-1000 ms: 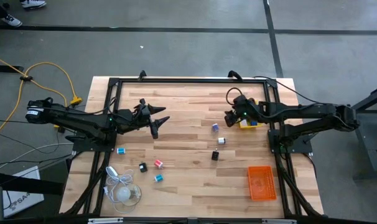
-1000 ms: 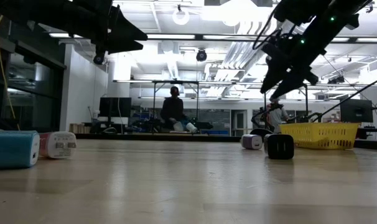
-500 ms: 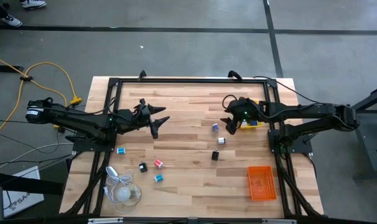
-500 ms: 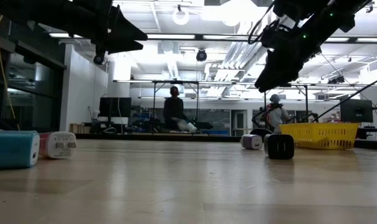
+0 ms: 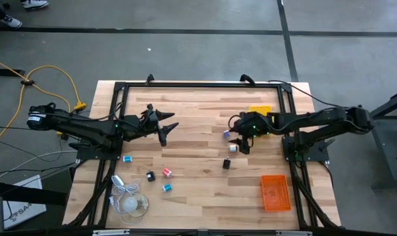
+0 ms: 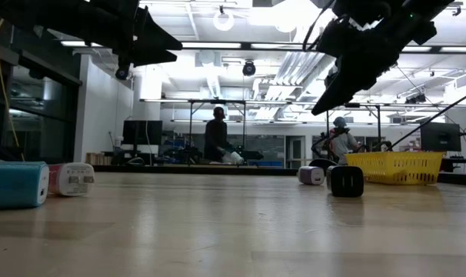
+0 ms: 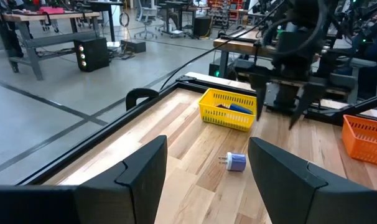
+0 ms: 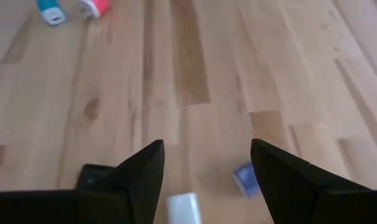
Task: Pick & Place Office items
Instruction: Put the right black charger adapter into the orange bin
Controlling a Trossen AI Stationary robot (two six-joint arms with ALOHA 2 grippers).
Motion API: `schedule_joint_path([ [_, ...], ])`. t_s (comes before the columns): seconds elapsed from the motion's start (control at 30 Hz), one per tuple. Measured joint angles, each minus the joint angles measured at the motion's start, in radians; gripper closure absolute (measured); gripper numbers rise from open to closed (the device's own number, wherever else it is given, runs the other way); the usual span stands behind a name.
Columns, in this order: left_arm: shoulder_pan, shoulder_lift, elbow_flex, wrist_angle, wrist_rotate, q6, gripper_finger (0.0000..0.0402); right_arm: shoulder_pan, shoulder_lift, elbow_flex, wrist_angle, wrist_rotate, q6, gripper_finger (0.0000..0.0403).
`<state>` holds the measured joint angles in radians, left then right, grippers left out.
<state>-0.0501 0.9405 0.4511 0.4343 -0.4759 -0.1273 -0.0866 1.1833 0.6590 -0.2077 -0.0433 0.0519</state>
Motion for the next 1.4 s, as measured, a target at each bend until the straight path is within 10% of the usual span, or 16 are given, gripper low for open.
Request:
schedule_joint_path([
  [0.4,0.0,0.0,0.0,0.0,0.0,0.0,0.0183,0.21,0.034,0.0,0.044,0.181,-0.05,0.0176],
  [0.9,0.0,0.0,0.0,0.0,0.0,0.0,0.0183,0.312,0.034,0.015,0.1,-0.093,-0.373,0.0176],
  [1.4,0.0,0.0,0.0,0.0,0.0,0.0,0.0183,0.275,0.279,0.372,-0.393,-0.252,-0.775,0.0176],
])
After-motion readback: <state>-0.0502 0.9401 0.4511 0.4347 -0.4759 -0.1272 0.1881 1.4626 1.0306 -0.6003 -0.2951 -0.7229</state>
